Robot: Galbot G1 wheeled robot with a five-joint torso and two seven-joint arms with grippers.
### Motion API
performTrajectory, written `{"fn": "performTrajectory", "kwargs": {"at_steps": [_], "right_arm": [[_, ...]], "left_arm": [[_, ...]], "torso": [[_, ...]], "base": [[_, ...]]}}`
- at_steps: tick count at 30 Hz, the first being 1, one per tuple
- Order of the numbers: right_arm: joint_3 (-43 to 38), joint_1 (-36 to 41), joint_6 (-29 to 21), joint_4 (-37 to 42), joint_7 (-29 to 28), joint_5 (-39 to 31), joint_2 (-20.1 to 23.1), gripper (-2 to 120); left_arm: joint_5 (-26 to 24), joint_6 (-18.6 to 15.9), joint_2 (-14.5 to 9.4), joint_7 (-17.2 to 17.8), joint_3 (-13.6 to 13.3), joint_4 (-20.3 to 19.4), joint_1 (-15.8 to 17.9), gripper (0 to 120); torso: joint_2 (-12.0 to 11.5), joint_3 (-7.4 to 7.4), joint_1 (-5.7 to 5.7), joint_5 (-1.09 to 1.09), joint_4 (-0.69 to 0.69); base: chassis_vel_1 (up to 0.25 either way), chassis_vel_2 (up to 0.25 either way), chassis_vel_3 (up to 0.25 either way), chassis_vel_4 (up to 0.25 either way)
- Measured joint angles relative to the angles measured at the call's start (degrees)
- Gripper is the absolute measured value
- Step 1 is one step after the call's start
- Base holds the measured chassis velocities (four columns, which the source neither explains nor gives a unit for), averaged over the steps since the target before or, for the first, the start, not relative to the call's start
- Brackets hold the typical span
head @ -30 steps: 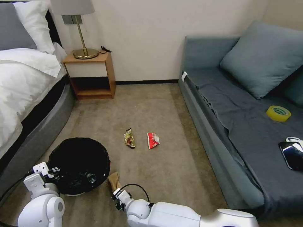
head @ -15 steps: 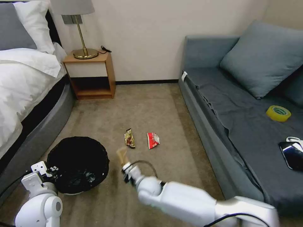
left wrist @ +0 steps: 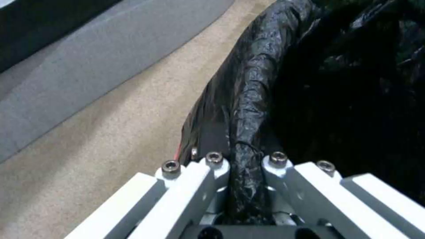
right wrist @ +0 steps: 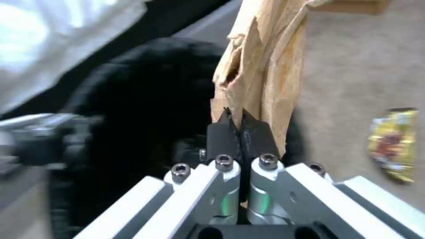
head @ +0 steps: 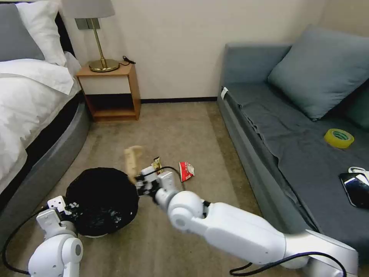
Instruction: Pick up the trash bin, then pick up the garbage on the floor and place it into the trash bin.
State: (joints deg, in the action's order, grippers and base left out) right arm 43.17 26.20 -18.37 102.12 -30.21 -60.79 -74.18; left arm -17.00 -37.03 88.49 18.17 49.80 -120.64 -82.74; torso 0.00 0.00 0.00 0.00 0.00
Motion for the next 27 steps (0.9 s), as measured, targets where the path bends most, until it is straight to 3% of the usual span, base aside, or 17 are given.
{"fn": "performTrajectory", "kwargs": {"at_steps": [8, 14, 16, 21, 22, 27], "right_arm": [[5.1, 1.5, 1.2, -4.7, -1.0, 1.8, -4.8, 0], [6.3, 1.9, 1.2, -5.6, -1.0, 2.6, -5.5, 5], [6.3, 1.9, 1.2, -5.6, -0.9, 2.8, -5.4, 19], [6.0, 1.8, 1.1, -5.0, -0.7, 2.9, -5.0, 31], [5.4, 1.8, 1.1, -4.3, -0.7, 3.3, -4.7, 41], [1.6, 2.1, 1.2, -2.6, 0.1, 5.6, -3.8, 56]], "left_arm": [[0.7, 0.0, 0.8, 0.0, -1.0, -0.5, 0.0, 3], [0.9, 0.0, 1.0, 0.0, -1.0, -0.6, 0.0, 3], [0.9, 0.0, 1.0, 0.0, -0.9, -0.7, 0.0, 3], [0.8, 0.0, 1.0, 0.0, -0.9, -0.8, 0.0, 3], [0.8, 0.0, 1.0, 0.0, -0.9, -0.8, 0.1, 3], [0.6, 0.0, 0.9, 0.0, -0.9, -0.8, 0.2, 3]], "torso": [[0.0, 0.0, 0.0, 0.0, 0.0], [0.0, 0.0, 0.0, 0.0, 0.0], [0.0, 0.0, 0.0, 0.0, 0.0], [0.0, 0.0, 0.0, 0.0, 0.0], [0.0, 0.0, 0.0, 0.0, 0.0], [0.0, 0.0, 0.0, 0.01, 0.0]], "base": [[0.0, 0.0, 0.0, 0.0], [0.0, 0.0, 0.0, 0.0], [0.0, 0.0, 0.0, 0.0], [0.0, 0.0, 0.0, 0.0], [0.0, 0.0, 0.0, 0.0], [0.0, 0.0, 0.0, 0.0]]}}
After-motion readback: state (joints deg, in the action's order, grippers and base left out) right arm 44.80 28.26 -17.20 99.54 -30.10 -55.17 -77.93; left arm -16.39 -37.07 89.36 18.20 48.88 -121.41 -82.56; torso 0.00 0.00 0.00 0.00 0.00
